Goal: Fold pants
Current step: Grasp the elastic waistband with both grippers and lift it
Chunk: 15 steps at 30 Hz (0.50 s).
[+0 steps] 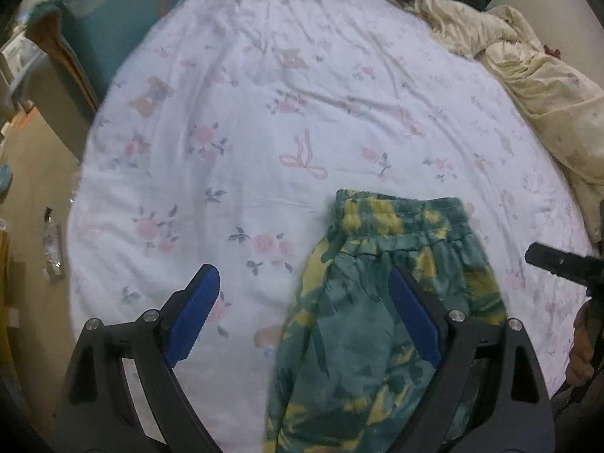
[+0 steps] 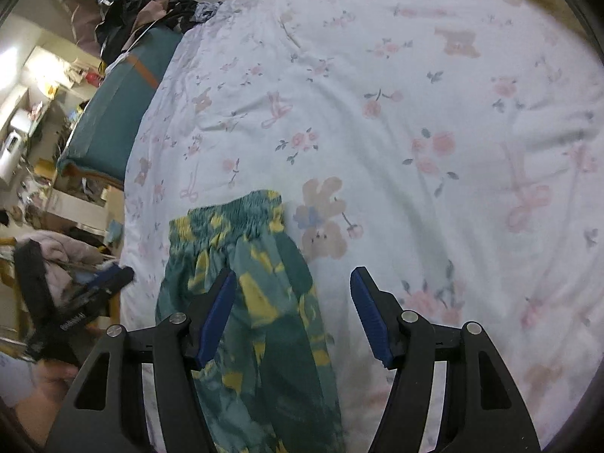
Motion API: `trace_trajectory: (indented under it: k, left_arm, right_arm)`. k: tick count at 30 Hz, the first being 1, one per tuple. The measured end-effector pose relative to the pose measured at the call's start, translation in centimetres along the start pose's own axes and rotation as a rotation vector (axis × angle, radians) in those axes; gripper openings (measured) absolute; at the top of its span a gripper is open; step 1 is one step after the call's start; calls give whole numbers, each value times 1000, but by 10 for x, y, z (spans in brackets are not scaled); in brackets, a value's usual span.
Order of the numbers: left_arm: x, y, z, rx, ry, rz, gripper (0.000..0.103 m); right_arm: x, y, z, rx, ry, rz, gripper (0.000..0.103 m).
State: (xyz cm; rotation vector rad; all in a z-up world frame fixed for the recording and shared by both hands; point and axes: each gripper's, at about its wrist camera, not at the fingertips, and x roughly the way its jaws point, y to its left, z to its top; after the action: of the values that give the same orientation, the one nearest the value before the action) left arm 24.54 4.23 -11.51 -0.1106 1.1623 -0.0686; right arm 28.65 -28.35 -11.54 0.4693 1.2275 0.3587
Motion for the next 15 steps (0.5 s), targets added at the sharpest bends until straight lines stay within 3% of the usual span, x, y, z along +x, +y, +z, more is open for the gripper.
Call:
trace_trajectory:
  k: [4, 6, 10, 13, 15]
  left_arm:
    - [30, 1, 9, 4, 75, -63, 89]
    - [41, 0, 14, 18, 83, -52, 88]
    - [62, -2, 28, 4, 121, -112, 86]
    - [77, -14, 40, 86, 161, -160, 84]
    - [85, -23, 44, 159, 178, -152, 77]
  right_arm:
    - [24, -7, 15, 23, 39, 54, 66]
    - [36, -7, 20, 14, 57, 36, 66]
    - [63, -5, 29, -10, 104, 45, 66]
    - [77, 3, 38, -39, 114, 50, 66]
    - [85, 6, 42, -39, 134, 65, 64]
